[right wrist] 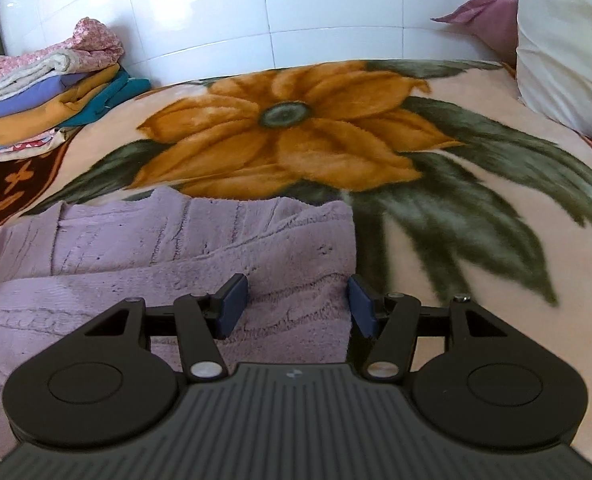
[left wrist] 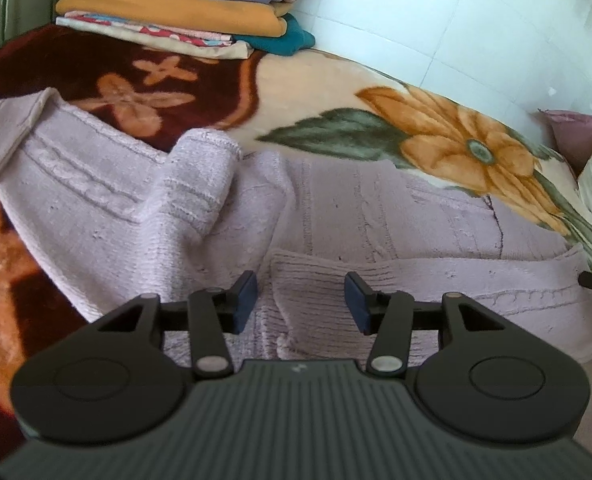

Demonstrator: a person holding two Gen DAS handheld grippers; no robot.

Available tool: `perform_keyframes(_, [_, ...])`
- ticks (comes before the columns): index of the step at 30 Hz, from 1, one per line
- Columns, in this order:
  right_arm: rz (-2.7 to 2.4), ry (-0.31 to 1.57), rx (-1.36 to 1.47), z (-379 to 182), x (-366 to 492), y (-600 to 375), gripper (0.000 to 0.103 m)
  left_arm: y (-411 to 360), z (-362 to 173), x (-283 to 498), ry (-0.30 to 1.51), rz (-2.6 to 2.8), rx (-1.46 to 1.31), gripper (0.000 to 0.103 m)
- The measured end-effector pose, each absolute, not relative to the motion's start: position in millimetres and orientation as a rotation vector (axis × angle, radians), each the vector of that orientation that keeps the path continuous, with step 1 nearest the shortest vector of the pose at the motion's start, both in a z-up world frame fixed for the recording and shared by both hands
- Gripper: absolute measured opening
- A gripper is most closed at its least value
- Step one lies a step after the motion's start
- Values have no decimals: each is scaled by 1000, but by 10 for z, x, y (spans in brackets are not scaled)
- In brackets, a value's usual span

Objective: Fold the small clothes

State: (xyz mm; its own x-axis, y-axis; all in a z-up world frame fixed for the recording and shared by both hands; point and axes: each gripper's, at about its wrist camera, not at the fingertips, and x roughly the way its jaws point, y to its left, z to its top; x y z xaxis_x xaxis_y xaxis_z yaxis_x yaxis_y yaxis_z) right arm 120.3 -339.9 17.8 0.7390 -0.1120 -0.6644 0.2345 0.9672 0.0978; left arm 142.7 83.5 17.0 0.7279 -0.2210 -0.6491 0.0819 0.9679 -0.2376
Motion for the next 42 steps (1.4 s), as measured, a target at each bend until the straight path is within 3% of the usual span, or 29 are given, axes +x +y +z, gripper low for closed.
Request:
perform_keyframes(1, [-193,699,172,173,1190,-3390,48,823,165,1427,731,-176,-198,49])
perform_keyframes(2, [-197,679,156,177,1171,-3375,24,805,161,1425,726,-185,-194,47])
perform_keyframes(3, [-212,655,138,190,1142,-3363,15,778,162,1419,719,-204,-180,14])
perform_keyframes(5, [-224,579,130,240,1054,-3361,10,722,185,1394,700,-239,-164,11])
perform_keyframes(9, [-290,524,142,233,1034,-3402,10,675,351,1349,590,-227,-128,11])
perform_keyframes(13, [-320,603,180,45,1147,-3488,11,692,311,1525,600,-218,-144,12])
perform_keyframes(15, [-325,607,179,-12,1131,-3494,20,658,170,1657,683,-201,-132,14])
perform_keyframes(16, [-319,606,185,-11,1124,-3499,30,648,106,1699,716,-193,-132,17])
perform_keyframes(20, [-302,607,221,97,1055,-3542,38,710,74,1664,712,-188,-156,19])
perform_keyframes(30, [-179,617,278,421,402,-3307,38,727,308,1371,723,-205,-107,26])
perform_keyframes(42, [-176,656,180,102,356,-3017,38,692,215,1185,765,-159,-82,27])
